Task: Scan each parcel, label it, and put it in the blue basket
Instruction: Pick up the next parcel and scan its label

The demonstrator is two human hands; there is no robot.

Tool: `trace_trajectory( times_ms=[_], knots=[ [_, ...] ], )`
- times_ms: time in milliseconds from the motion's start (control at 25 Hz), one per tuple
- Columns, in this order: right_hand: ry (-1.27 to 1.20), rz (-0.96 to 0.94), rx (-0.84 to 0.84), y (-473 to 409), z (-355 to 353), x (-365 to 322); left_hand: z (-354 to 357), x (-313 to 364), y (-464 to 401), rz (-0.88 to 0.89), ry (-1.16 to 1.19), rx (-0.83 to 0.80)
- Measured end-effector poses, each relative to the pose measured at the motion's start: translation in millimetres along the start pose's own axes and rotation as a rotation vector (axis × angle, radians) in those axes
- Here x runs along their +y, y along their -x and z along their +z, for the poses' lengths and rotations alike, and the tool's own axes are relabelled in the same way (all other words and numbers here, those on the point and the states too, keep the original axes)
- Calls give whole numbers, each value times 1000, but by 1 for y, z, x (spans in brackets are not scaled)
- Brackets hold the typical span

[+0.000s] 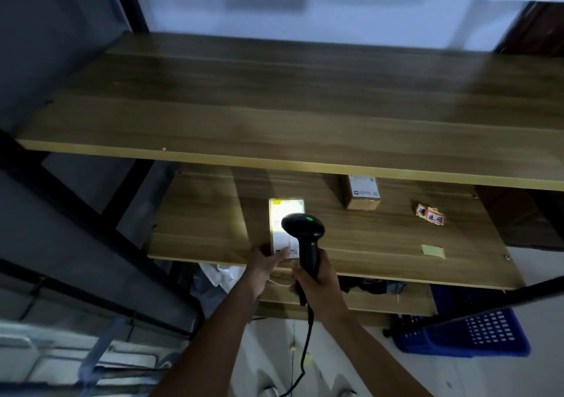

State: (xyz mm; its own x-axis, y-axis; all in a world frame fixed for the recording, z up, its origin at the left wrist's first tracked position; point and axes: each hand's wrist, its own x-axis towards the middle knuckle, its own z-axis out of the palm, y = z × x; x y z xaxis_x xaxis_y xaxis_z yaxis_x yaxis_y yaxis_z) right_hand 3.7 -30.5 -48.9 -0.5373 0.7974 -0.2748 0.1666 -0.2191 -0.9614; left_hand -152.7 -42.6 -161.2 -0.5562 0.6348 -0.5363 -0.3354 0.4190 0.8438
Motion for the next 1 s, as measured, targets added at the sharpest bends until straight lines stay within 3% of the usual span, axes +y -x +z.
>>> trace_trajectory(
  times_ms=[200,680,1000],
  knots=[
    [47,-24,2,-4,10,4,3,11,2,68,-68,2],
    [29,-77,-1,-9,6,-1,6,10,-2,79,26,-86],
    [10,-100,32,-6,6,1,5,4,-8,64,76,-34]
  ],
)
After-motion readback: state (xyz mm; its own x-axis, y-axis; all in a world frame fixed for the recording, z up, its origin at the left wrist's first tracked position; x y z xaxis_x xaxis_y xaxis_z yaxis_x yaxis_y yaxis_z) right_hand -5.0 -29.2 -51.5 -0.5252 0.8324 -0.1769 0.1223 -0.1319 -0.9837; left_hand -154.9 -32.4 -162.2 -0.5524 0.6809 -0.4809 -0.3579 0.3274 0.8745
